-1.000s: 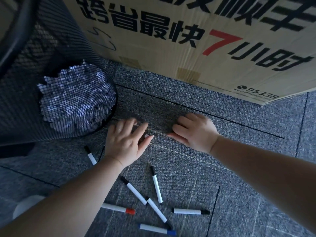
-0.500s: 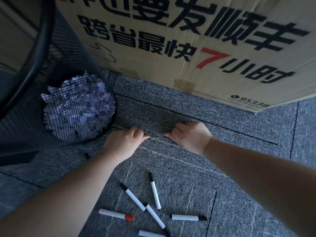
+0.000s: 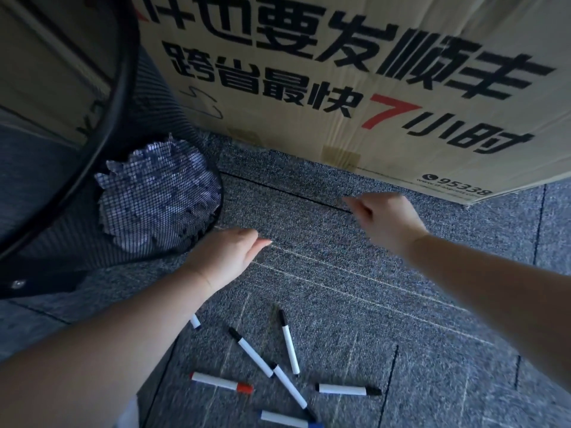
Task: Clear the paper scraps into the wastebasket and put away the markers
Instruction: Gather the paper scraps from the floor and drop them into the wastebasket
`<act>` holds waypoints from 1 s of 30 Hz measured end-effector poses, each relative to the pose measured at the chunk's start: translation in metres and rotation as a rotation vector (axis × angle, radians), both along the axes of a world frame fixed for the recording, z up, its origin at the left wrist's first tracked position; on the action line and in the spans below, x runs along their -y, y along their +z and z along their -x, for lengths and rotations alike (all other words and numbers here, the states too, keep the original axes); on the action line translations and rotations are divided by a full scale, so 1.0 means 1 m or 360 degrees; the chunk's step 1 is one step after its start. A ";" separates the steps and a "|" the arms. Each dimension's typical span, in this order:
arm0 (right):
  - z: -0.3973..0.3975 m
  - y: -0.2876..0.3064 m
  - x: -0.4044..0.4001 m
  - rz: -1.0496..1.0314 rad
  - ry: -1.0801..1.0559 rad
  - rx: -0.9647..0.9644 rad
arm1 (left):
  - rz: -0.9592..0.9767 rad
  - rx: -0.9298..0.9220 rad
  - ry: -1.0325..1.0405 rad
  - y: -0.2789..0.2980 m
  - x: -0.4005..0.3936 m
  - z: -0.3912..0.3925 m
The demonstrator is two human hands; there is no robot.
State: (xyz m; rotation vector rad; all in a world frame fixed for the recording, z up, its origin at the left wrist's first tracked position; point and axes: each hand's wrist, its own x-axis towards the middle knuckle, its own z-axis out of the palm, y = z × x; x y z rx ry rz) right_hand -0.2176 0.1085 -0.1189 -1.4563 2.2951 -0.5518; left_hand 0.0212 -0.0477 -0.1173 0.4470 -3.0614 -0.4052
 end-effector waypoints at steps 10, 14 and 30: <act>0.001 0.024 -0.011 -0.0215 -0.0041 0.0021 | -0.0151 0.0057 0.0249 0.039 0.005 0.020; -0.008 0.059 0.006 -0.0335 0.0049 0.0043 | -0.0114 0.0087 0.0228 0.070 -0.002 0.031; -0.057 0.307 0.102 0.0322 0.0286 0.0002 | 0.0087 -0.0303 0.0298 0.329 0.039 0.037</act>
